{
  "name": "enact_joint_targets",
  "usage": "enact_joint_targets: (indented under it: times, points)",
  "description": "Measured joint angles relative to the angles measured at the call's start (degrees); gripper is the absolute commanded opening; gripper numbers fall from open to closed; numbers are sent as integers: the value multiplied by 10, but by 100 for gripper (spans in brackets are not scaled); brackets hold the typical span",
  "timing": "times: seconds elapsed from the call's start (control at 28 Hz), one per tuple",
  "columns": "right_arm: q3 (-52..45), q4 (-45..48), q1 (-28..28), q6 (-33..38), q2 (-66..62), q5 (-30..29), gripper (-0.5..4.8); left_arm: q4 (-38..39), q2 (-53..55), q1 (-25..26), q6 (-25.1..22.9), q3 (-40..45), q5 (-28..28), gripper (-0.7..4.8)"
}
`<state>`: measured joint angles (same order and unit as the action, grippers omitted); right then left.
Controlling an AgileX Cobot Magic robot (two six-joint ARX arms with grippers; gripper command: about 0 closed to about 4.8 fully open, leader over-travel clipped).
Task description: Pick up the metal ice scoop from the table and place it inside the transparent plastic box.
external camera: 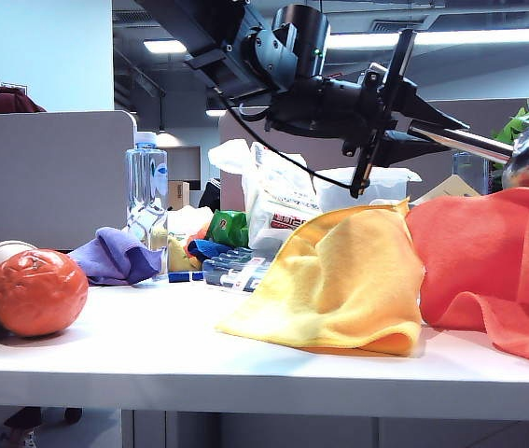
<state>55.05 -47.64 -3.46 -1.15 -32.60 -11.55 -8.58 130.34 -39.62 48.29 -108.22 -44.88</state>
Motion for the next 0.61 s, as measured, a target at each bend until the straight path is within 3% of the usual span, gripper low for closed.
enact_joint_targets:
  times: [0.21, 0.36, 0.54, 0.61]
  points:
    - [0, -10, 0, 1, 7, 0, -2, -3, 7, -1, 0, -8, 52, 11]
    - [0, -11, 0, 1, 7, 0, -2, -3, 7, -1, -8, -8, 52, 250]
    - [0, -7, 0, 1, 7, 0, -2, -9, 7, -3, -15, -9, 52, 263]
    - [0, -7, 0, 1, 7, 0, -2, -9, 7, -3, -14, -9, 52, 326]
